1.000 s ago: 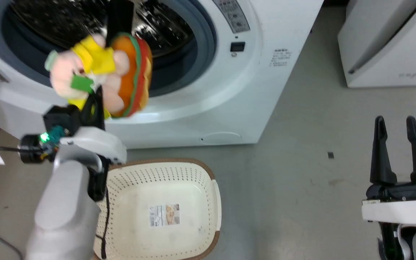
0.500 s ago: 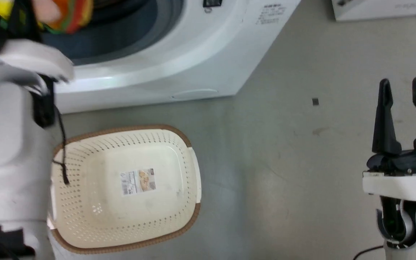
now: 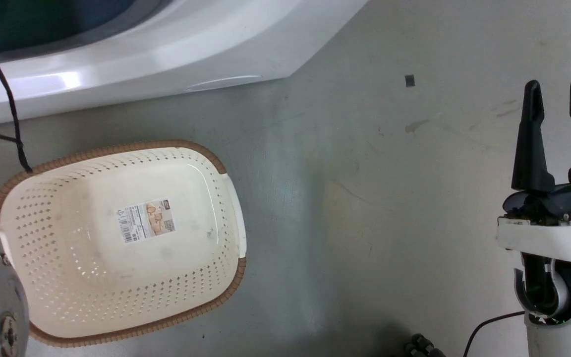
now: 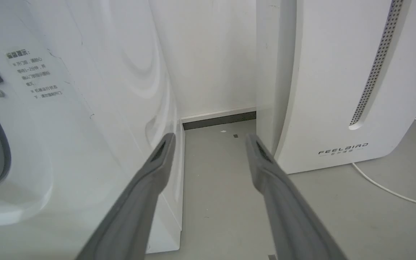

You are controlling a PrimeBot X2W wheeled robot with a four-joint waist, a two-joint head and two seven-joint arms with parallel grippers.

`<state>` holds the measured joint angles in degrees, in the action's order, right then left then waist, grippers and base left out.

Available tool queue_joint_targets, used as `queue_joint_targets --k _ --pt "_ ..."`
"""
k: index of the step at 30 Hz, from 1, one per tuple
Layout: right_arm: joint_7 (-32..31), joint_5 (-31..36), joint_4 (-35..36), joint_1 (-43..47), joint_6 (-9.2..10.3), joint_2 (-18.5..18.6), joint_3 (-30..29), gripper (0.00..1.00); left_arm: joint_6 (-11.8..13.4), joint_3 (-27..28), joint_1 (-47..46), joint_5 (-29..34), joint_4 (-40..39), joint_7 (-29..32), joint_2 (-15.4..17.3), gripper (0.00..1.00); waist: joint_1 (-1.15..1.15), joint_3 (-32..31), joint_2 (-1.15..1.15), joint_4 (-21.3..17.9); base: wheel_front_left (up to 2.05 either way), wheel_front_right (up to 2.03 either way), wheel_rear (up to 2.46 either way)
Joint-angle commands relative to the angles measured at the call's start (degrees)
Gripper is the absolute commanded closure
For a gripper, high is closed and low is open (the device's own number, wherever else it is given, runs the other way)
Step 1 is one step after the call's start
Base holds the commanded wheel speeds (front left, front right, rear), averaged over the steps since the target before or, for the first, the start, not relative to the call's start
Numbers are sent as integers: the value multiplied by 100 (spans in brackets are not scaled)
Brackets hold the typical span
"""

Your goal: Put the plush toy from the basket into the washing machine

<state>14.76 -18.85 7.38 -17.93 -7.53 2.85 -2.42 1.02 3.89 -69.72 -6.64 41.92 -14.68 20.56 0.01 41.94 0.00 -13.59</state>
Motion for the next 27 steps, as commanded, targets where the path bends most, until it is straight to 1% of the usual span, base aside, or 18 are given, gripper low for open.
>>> queue_joint_targets --k 1,2,3,4,9,14,20,27 --pt "24 -28 29 -109 4 3 9 0 16 28 -138 35 4 -31 52 100 -1 86 0 -58 0 0 0" --pt "24 -30 27 -115 4 3 8 0 30 33 -184 58 22 -31 74 100 -1 104 0 -63 0 0 0" --pt "24 -30 27 -121 4 3 5 0 47 39 -218 75 49 -31 86 93 -1 119 0 -65 0 0 0" --pt "24 -31 23 -124 4 3 -1 0 54 24 -233 104 118 -31 99 0 -1 126 0 -64 0 0 0" --pt "24 -1 -18 -125 4 3 -29 0 35 -24 -225 172 241 -31 94 0 -1 65 0 -13 0 0 0" --pt "24 63 -76 -80 4 3 -45 0 12 -45 107 177 273 -31 -41 0 -1 -228 0 83 0 0 0" --pt "24 173 -170 107 4 3 -57 0 79 -13 929 156 54 -31 -337 0 -1 -799 0 251 0 0 0" --pt "24 405 -277 422 4 3 -92 0 85 111 2093 104 -635 -31 -723 0 -1 -1528 0 492 0 0 0"
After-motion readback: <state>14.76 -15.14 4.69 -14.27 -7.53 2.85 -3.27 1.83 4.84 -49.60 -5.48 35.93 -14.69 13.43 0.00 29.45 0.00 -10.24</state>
